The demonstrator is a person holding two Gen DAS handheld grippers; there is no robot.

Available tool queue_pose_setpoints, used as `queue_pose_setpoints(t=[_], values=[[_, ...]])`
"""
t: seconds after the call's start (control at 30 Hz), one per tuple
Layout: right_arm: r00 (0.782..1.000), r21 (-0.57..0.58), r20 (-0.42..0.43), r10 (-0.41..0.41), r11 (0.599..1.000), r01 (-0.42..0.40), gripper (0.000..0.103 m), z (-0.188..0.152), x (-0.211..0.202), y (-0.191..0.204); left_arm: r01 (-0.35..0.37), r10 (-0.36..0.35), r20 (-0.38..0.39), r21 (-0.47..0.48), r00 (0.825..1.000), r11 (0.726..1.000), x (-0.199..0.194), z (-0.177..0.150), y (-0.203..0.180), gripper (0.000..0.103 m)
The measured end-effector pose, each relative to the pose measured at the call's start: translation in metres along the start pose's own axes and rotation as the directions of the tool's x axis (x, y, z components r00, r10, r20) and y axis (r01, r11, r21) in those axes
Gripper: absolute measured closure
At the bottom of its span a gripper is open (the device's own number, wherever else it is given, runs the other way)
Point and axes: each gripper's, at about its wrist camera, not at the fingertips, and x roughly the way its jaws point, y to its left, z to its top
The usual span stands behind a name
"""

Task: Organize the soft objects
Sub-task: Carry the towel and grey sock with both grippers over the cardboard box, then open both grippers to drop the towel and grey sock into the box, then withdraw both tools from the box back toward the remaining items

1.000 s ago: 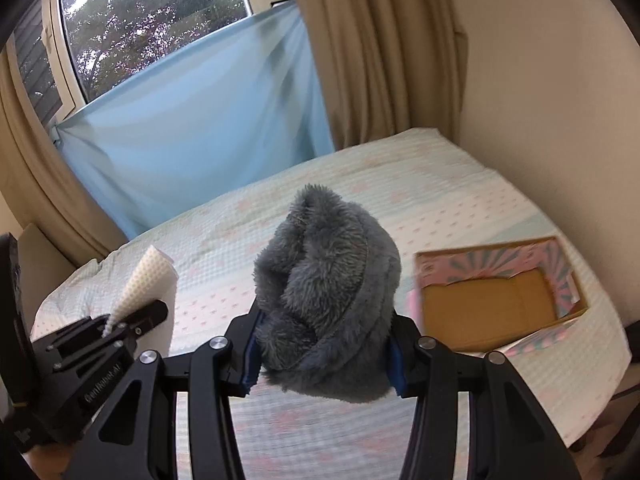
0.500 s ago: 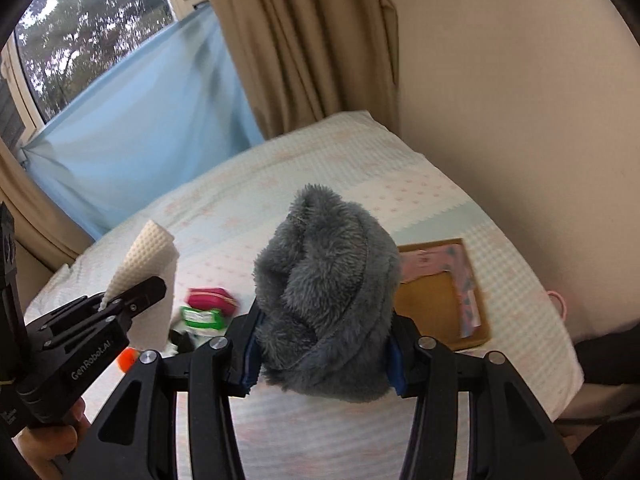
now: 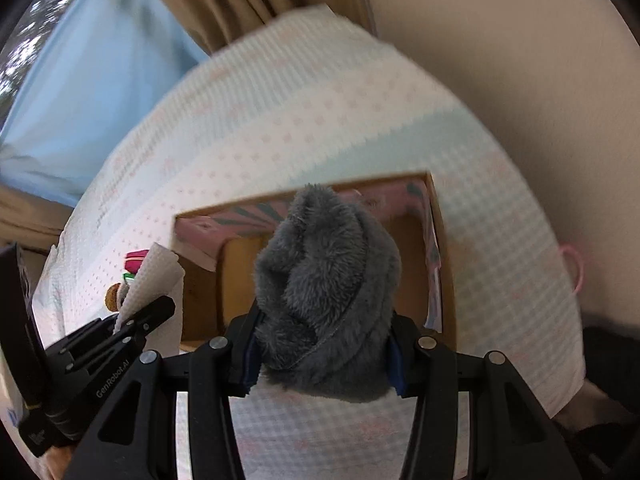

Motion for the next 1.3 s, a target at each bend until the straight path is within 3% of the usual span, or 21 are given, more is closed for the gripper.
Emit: queue_pose_setpoints(t=[0.27, 0.5, 0.57, 0.6, 0.63, 0.7, 0.73, 1.03, 1.3], values=[[0.992, 0.048, -0.129, 0.014, 0.999, -0.008, 0.058, 0.023, 0.059, -0.020, -0.002, 0.008, -0.148, 0.044, 0.989, 0.999, 0.078, 0.015, -0.017, 0.095], [0.987, 0.080, -0.159, 0.038, 0.996, -0.026, 0.055, 0.036, 0.084, -0.022, 0.001, 0.013, -0.169, 0.084, 0.986, 0.997, 0.095, 0.017, -0.020, 0.093], [0.984, 0.094, -0.166, 0.057, 0.995, -0.042, 0.052, 0.039, 0.088, -0.020, -0.015, 0.031, -0.154, 0.108, 0.988, 0.994, 0.089, 0.019, -0.023, 0.063], [0.985, 0.092, -0.163, 0.060, 0.995, -0.045, 0.044, 0.040, 0.089, -0.020, -0.033, 0.051, -0.155, 0.115, 0.987, 0.993, 0.088, 0.020, -0.023, 0.010], [0.989, 0.075, -0.141, 0.049, 0.996, -0.039, 0.037, 0.042, 0.089, -0.017, -0.049, 0.065, -0.133, 0.117, 0.989, 0.992, 0.084, 0.020, -0.022, 0.001], [0.995, 0.039, -0.098, 0.033, 0.999, -0.029, 0.003, 0.044, 0.084, -0.013, -0.048, 0.061, -0.115, 0.115, 0.991, 0.992, 0.080, 0.020, -0.018, 0.001], [0.997, 0.016, -0.079, 0.027, 1.000, -0.026, 0.001, 0.044, 0.081, -0.011, -0.037, 0.050, -0.125, 0.108, 0.991, 0.993, 0.080, 0.021, -0.016, 0.001], [0.999, 0.017, -0.024, 0.024, 1.000, -0.024, 0.001, 0.038, 0.068, -0.015, -0.054, 0.066, -0.104, 0.114, 0.992, 0.992, 0.067, 0.019, -0.015, 0.001], [1.000, 0.018, 0.010, 0.005, 1.000, -0.005, 0.001, 0.029, 0.039, -0.011, -0.035, 0.039, -0.037, 0.109, 0.999, 0.993, 0.028, 0.011, -0.012, 0.001]])
